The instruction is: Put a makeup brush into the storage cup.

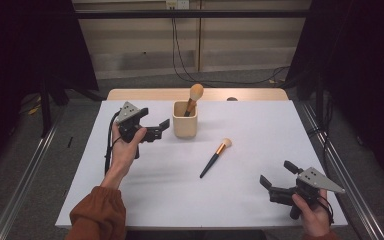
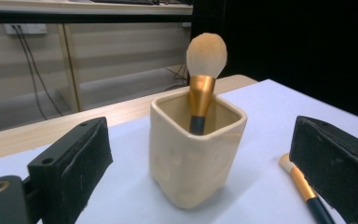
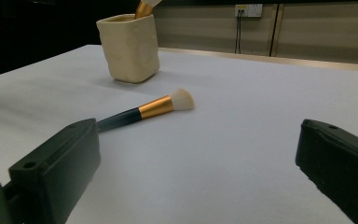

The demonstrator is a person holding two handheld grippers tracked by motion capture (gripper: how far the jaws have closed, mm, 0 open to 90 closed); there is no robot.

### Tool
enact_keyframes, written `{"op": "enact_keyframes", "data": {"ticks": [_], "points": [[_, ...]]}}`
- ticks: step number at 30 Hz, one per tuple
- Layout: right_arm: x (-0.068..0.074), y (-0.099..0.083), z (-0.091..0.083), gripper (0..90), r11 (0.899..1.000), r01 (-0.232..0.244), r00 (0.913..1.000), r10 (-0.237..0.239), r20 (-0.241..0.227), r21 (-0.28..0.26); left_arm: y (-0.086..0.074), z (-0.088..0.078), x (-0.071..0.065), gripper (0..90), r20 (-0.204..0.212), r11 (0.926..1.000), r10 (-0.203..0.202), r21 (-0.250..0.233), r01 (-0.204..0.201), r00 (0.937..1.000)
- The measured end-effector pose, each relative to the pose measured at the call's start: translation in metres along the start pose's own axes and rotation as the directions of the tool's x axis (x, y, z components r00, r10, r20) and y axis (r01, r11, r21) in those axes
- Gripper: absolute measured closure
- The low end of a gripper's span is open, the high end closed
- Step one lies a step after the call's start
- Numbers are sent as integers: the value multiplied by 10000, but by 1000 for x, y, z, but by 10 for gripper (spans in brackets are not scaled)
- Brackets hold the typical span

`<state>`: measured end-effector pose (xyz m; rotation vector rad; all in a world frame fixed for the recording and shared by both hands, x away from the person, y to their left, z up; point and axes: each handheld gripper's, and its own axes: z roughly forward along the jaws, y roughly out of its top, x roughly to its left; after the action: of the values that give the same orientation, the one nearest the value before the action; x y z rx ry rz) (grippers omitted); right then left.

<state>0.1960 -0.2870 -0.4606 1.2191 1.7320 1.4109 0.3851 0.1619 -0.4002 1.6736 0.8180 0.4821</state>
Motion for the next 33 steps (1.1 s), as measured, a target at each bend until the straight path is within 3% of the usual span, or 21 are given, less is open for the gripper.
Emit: {"op": "enact_keyframes", "data": {"ticks": [3, 9, 12, 18, 22, 33], "points": [[0, 0, 0, 0, 10000, 4, 10000, -4, 7, -8, -2, -7, -2, 45, 140, 9999, 127, -76, -126, 9998], [0, 0, 0, 0, 10000, -46, 10000, 46, 17, -22, -5, -24, -5, 38, 39, 9991, 284, -331, -282, 9996], [0, 0, 0, 0, 10000, 12, 10000, -12, 8, 1, -7, -31, -5, 33, 44, 9993, 25, -377, -23, 10000], [0, 0, 0, 0, 10000, 7, 10000, -7, 7, 21, -12, -46, -6, 26, 20, 9992, 305, -259, -305, 9995], [0, 0, 0, 0, 10000, -26, 10000, 26, 28, -2, -19, -54, -7, 26, -47, 9998, 66, -162, -66, 10000], [1, 1, 2, 0, 10000, 0, 10000, 0, 66, 6, -37, -76, -8, 32, -303, 9999, 107, -44, -109, 9995]]}}
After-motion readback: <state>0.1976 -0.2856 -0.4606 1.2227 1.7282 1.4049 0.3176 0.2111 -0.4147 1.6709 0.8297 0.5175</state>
